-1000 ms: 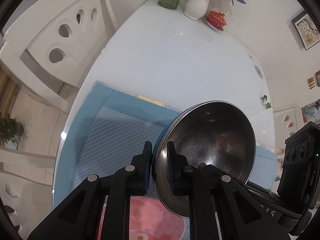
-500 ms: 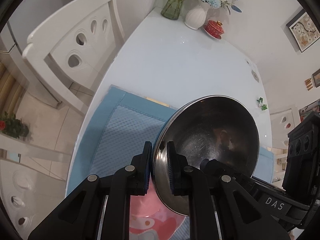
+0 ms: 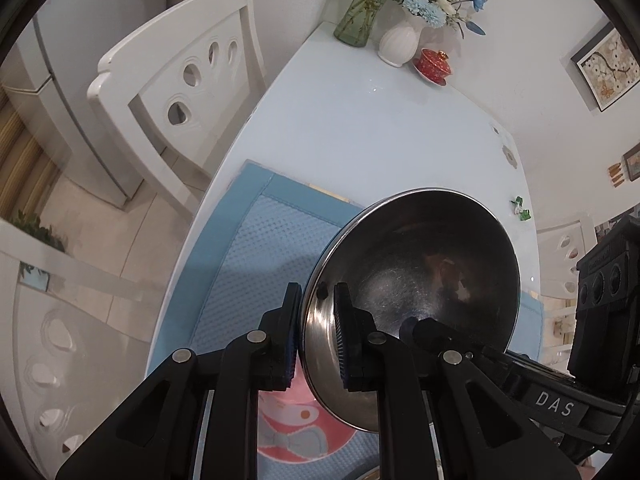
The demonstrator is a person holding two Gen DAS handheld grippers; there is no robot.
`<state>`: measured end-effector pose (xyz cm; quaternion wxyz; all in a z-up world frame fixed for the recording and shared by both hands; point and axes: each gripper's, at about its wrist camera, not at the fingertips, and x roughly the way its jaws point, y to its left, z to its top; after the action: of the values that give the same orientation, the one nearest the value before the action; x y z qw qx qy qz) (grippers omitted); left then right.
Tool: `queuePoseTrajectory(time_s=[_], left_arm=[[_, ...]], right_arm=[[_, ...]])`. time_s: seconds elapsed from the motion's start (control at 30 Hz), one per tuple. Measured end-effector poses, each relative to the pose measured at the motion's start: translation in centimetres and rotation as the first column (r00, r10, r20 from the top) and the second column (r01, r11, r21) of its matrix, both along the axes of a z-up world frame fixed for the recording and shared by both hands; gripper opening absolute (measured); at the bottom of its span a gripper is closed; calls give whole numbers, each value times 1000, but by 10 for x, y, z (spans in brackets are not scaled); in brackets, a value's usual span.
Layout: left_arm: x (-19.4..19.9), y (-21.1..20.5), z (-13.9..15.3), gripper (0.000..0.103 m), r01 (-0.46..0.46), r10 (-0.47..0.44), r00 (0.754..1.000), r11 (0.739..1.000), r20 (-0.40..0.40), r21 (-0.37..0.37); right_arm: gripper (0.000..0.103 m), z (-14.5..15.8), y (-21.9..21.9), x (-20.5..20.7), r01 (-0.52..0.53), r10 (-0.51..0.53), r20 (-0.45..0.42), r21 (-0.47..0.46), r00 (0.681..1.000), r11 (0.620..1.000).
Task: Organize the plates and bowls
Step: 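Lift the blue steel bowl with both grippers over the pink bowl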
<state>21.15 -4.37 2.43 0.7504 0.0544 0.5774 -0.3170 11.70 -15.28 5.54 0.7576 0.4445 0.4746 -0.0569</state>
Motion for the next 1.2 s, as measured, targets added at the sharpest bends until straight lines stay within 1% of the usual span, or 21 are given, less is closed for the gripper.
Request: queuePoseTrajectory(time_s=[0.27, 0.73, 0.9, 0.97, 1.2], left_arm=[[-10, 12, -5, 12, -3, 4, 1000, 1000, -17, 7], [-22, 37, -21, 12, -21, 23, 999, 999, -44, 35], [-27, 42, -32, 12, -23, 26, 998, 999, -63, 49], [-29, 44, -38, 16, -24, 28, 996, 998, -79, 54], [-32, 48, -51, 16, -26, 33, 994, 997, -106, 69]], right_arm=[[25, -3, 13, -13, -9, 9, -27, 5, 1000, 1000], [25, -22, 37, -18, -34, 35, -65, 21, 997, 999], [25, -31, 43, -17, -42, 43, -93, 16, 995, 999], [25, -36, 46, -16, -47, 48, -108, 11, 993, 999], [25, -58, 51, -16, -56, 58, -148, 18, 987, 998]])
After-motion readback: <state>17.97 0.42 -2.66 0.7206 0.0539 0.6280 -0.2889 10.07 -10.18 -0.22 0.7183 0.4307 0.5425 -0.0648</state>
